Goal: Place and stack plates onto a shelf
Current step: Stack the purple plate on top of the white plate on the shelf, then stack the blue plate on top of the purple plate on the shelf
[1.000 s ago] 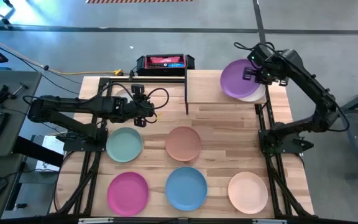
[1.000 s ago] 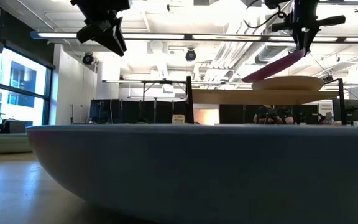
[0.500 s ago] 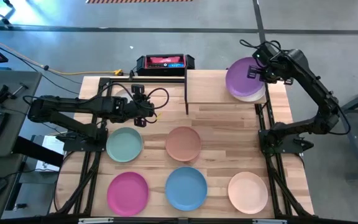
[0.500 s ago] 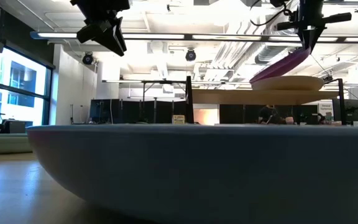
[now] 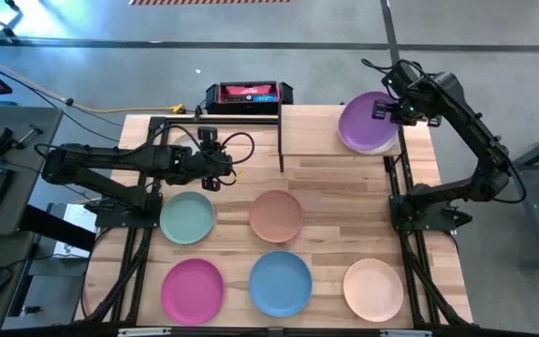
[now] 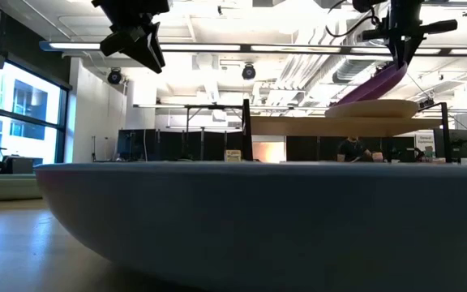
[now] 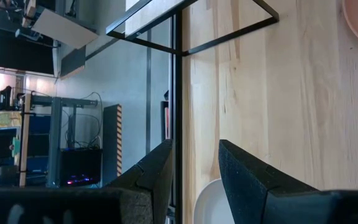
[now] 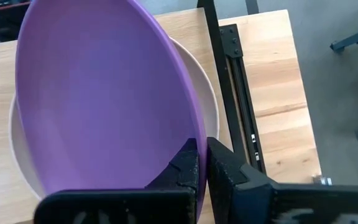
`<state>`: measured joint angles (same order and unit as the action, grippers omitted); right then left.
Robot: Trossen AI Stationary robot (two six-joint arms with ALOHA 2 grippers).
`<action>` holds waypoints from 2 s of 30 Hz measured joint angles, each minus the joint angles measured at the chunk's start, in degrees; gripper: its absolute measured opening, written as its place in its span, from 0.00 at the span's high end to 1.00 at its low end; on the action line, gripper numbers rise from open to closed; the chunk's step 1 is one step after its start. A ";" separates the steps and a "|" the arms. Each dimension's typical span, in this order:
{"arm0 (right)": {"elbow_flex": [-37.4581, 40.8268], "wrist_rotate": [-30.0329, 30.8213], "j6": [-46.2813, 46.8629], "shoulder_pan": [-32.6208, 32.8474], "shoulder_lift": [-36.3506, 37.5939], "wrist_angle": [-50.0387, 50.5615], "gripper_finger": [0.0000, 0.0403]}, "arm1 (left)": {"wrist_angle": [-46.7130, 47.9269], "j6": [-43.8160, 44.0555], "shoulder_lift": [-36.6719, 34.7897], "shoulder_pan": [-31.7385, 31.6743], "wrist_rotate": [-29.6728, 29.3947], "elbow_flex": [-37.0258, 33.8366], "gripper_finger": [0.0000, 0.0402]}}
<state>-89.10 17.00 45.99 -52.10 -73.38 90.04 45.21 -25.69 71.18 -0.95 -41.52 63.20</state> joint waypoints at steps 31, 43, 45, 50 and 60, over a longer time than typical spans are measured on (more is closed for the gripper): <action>0.00 -13.41 -1.48 1.90 -0.05 -0.04 0.85 | 0.02 0.15 0.00 -1.45 1.15 0.00 0.70; 0.00 -18.99 6.74 23.10 -0.05 -0.05 0.85 | 8.27 19.47 0.00 -3.29 19.01 -2.29 0.70; 0.00 -18.74 8.37 27.89 -0.05 -0.19 0.85 | 8.95 22.11 0.00 -3.06 21.08 -3.30 0.70; -0.02 -17.04 13.97 40.59 -0.14 -2.45 0.85 | 9.96 27.84 0.00 -1.22 24.84 -6.51 0.70; -0.09 -14.26 30.43 60.69 -7.14 -6.98 0.85 | 13.14 38.23 0.00 7.17 25.16 -7.21 0.70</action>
<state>-89.19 2.74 76.42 8.60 -80.52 83.06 58.35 12.53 71.18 6.22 -16.36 55.99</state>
